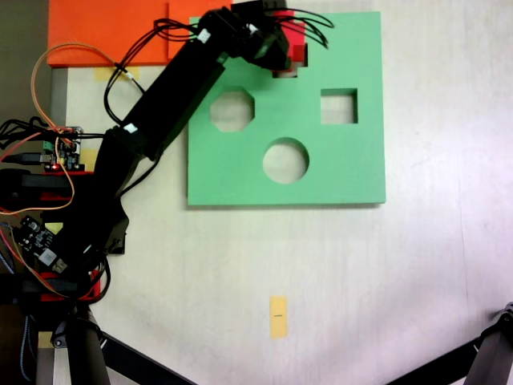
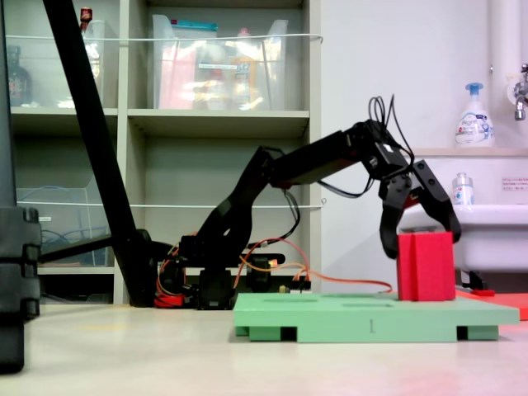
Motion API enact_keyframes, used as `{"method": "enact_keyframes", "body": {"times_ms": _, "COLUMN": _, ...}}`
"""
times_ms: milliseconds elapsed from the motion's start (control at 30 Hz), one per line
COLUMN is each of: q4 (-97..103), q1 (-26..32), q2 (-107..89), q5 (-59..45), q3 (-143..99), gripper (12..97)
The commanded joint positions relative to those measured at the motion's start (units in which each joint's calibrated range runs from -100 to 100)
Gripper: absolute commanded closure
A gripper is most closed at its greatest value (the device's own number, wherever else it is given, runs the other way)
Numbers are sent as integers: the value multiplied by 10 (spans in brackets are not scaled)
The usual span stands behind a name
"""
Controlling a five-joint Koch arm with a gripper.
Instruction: Put the cross columnar block into the corresponding hole
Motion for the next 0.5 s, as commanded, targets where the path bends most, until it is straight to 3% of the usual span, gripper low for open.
{"method": "enact_keyframes", "body": {"times_ms": 0, "q4": 18, "q1": -5, "q2": 4, "q5": -3, "q3": 2, "gripper": 619}}
{"method": "enact_keyframes", "body": {"times_ms": 467, "q4": 20, "q1": -12, "q2": 15, "q5": -19, "q3": 9, "gripper": 617}}
